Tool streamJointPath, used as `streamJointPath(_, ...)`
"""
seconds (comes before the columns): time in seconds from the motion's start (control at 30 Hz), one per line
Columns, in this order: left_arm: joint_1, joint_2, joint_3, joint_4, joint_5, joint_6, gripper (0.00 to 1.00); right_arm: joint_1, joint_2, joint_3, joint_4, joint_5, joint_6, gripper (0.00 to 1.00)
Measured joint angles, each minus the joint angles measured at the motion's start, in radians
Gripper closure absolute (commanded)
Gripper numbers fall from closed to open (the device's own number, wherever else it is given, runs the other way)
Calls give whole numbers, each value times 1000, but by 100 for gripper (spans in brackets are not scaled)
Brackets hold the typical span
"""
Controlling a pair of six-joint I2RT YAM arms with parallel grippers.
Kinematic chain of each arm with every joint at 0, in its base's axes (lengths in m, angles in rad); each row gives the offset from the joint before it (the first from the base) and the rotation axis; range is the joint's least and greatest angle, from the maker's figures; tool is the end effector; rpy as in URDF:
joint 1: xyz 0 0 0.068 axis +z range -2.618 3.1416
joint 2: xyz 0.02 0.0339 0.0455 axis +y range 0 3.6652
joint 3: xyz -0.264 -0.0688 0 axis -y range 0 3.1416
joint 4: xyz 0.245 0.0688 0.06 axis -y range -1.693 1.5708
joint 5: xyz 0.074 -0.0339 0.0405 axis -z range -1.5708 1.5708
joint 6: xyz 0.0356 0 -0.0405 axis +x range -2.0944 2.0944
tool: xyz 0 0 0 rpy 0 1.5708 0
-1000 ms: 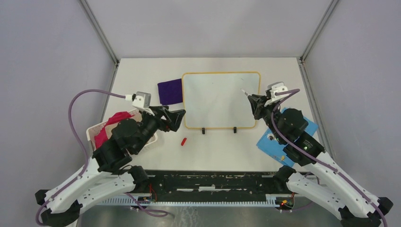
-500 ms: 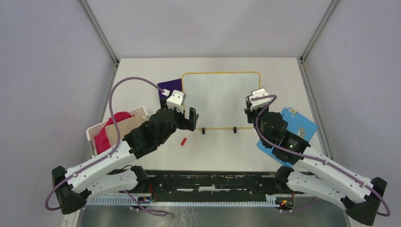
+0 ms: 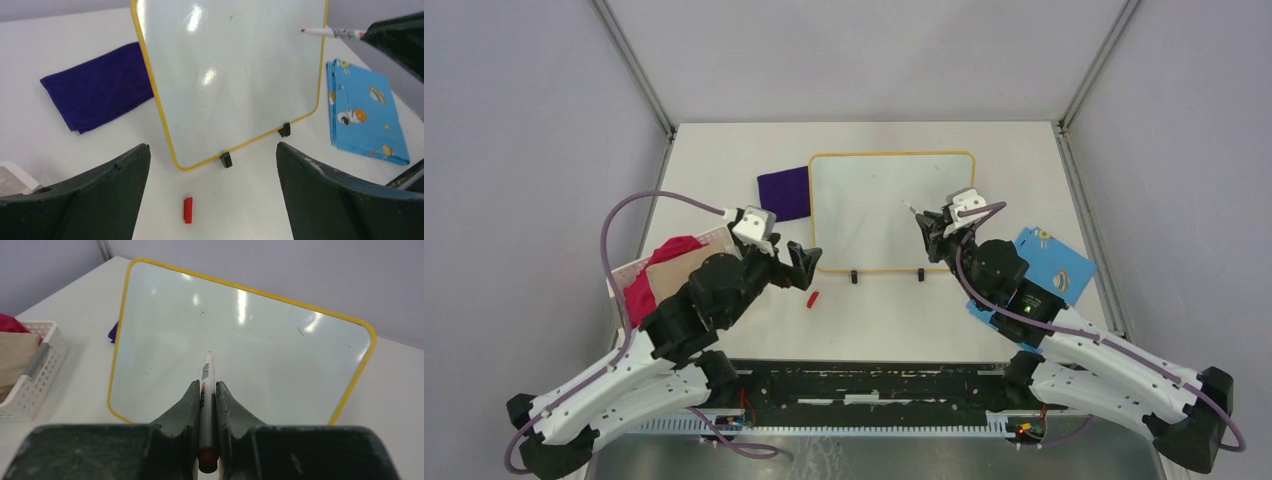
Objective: Write a sentence on the whiteboard
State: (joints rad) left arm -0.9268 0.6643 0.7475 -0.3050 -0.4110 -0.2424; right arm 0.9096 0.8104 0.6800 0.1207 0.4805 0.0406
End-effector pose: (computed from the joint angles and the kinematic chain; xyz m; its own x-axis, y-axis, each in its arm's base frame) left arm 0.1046 -0.1157 0.3330 -0.2480 -0.0361 -0.9681 0.4528 0.8791 -0.1488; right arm 0.1323 0.1433 0.3314 -0.0228 0.0293 -0.9993 -0.4155 0.9089 0.0361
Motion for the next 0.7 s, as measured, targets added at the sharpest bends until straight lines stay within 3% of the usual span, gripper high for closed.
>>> streamJointPath(0.13,2,-53,2,8,-36,3,0,-16,61,32,41,-96,23,100)
streamJointPath(0.27,61,4,-2,19,-13,8,0,-60,117,71,61,-202,66,100)
streamJointPath(0.37,228,53,-3,46,112,-5,0,-76,121,73,87,-238,88,100)
streamJointPath(0.5,535,115,-27,139,365,-112,0,-72,88,73,92,-213,84,100)
streamJointPath(0.57,606,143,-35,191,456,-173,0,-64,62,73,84,-185,68,100)
streamJointPath(0.7,623,178,-37,279,621,-261,0,-31,41,77,68,-101,22,100)
